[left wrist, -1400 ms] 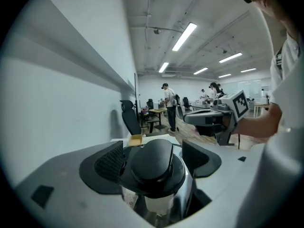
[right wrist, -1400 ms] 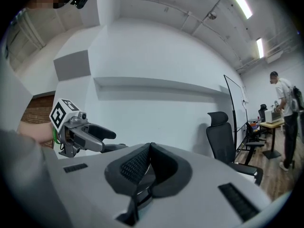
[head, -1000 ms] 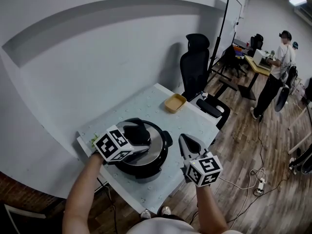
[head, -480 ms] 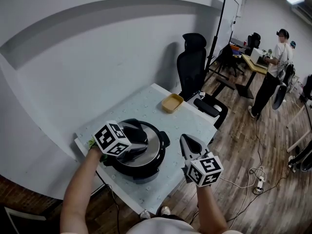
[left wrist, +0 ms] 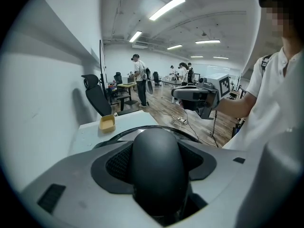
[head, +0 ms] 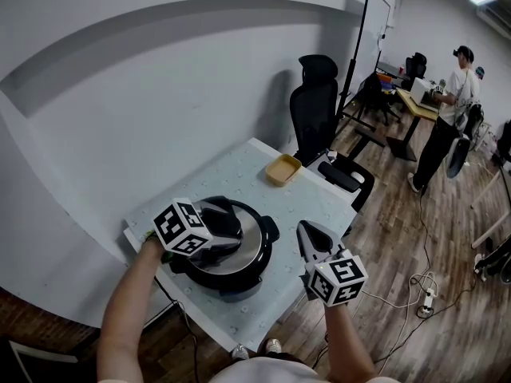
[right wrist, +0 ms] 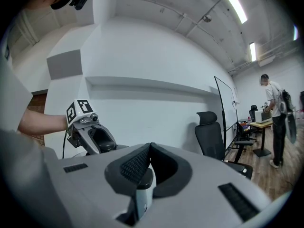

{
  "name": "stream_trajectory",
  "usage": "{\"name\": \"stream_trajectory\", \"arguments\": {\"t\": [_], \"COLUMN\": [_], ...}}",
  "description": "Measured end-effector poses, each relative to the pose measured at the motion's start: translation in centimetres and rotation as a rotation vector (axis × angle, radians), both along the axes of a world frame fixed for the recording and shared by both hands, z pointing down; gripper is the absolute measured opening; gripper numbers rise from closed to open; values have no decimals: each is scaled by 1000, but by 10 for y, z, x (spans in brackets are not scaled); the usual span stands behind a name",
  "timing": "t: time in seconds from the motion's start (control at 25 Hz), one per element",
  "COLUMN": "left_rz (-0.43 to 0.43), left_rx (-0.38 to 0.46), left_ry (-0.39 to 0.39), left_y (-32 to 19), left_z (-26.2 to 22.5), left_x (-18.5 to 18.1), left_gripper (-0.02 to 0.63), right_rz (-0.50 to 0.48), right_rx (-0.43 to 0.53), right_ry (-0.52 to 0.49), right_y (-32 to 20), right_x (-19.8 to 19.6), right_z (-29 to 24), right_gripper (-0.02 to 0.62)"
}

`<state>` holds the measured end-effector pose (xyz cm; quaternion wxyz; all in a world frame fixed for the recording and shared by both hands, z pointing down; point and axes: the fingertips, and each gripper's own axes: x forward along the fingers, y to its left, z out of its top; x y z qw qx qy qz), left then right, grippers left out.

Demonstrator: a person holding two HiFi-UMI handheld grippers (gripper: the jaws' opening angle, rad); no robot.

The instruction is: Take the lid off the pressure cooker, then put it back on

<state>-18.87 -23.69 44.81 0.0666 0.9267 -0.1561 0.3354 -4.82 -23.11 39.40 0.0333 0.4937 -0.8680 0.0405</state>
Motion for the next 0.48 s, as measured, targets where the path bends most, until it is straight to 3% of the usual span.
{"name": "stream_trajectory", "arguments": {"t": [0.16, 0.48], "left_rz": [76, 342], "left_rx": [7, 11], "left_ry": [-2, -3], "left_y": [4, 14], "left_z": [0, 0], "left_x": [0, 5], "left_gripper": [280, 279], "right_rz": [14, 91], "right_rx": [-5, -15], "right_ry": [7, 22], "right_y": [4, 13], "right_x": [2, 22], "right_z": [2, 5], "right_gripper": [0, 0]}}
